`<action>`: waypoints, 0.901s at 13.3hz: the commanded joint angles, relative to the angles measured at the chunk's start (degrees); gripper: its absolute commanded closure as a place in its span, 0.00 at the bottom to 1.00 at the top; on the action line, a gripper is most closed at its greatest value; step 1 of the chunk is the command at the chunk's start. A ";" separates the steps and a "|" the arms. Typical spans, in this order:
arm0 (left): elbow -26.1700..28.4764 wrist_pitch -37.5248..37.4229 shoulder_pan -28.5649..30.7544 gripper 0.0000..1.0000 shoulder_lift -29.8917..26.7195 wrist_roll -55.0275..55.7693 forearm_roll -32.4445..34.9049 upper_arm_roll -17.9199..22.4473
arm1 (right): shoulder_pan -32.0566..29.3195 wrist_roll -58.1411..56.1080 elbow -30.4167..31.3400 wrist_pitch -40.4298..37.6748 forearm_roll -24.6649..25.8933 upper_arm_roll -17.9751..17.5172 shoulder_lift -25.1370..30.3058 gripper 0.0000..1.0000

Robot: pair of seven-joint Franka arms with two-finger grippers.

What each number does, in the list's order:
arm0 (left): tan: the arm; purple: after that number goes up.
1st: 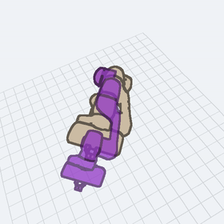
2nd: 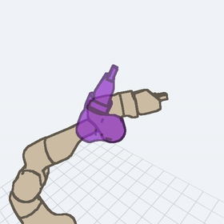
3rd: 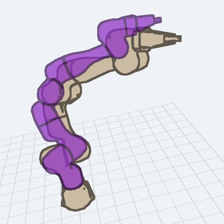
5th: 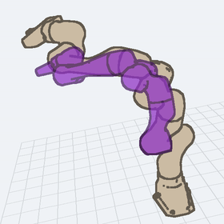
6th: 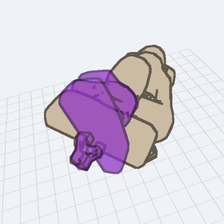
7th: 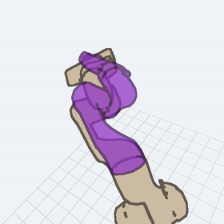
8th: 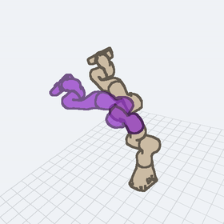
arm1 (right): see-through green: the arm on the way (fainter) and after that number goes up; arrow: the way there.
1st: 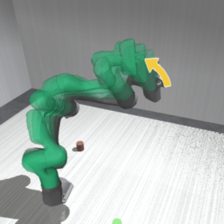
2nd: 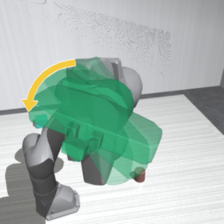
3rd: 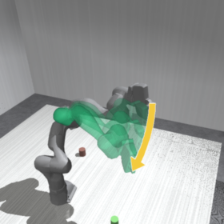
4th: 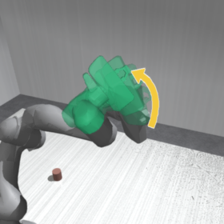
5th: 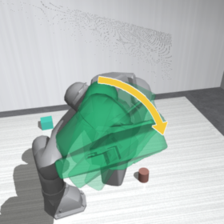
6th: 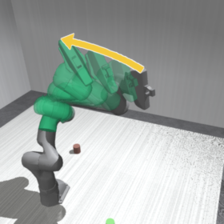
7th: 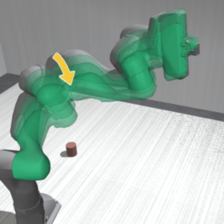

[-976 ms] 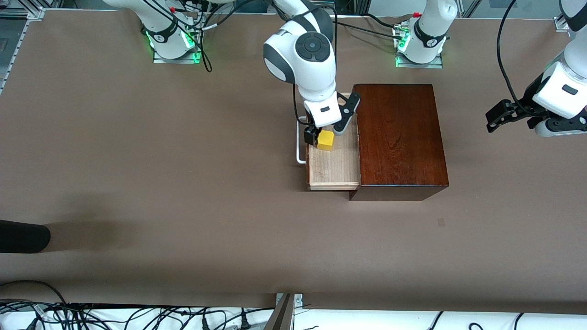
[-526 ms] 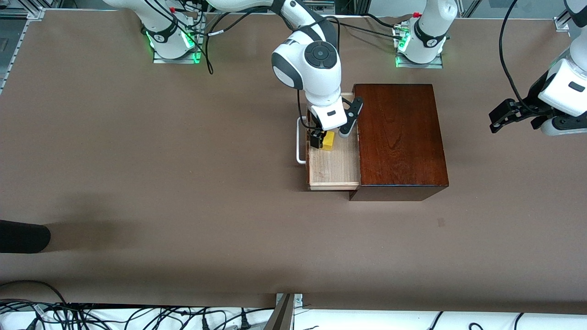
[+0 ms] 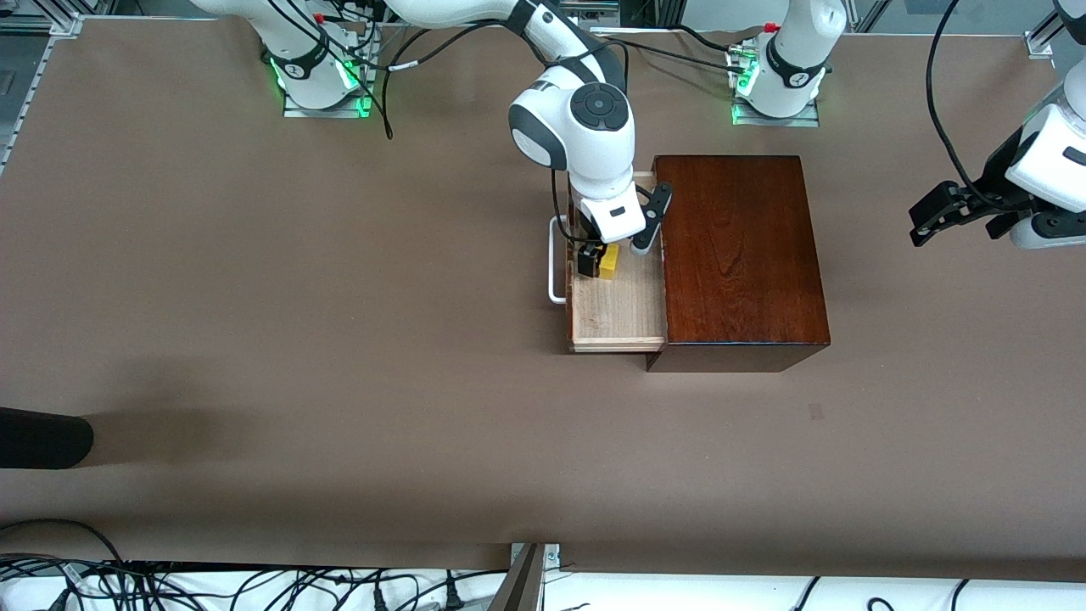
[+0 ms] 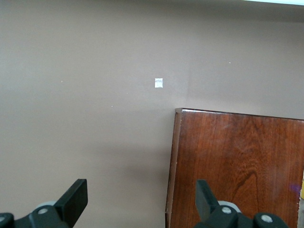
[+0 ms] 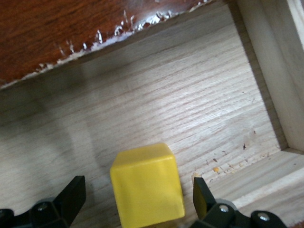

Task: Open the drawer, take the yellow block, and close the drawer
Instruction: 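Close the right gripper on the yellow cube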

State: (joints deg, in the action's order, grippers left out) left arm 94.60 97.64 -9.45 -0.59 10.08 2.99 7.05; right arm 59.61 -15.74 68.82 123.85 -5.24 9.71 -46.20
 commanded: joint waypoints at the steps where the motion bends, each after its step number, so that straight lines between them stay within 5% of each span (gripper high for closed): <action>1: -1.00 -0.17 0.92 0.00 0.33 -0.58 -1.14 -0.02 | 0.77 0.01 0.61 1.22 1.02 0.58 -0.20 0.00; 6: -1.09 0.00 0.84 0.00 0.50 -0.32 -1.23 -0.11 | 0.85 0.27 0.70 1.74 2.51 0.58 -0.81 0.03; 8: -1.17 0.18 0.92 0.00 0.50 -0.32 -1.23 -0.11 | 0.85 0.36 0.96 3.49 2.34 0.58 -1.08 0.23; 12: -1.17 0.18 0.84 0.00 0.50 -0.23 -1.32 -0.46 | 0.85 -0.25 1.14 3.33 2.51 0.58 -1.17 1.00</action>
State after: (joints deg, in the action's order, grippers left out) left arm 94.60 97.85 -8.97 -0.53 10.06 2.78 6.98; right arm 59.84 -15.74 69.50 126.53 -3.46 9.73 -47.50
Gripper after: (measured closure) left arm 0.000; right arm 0.449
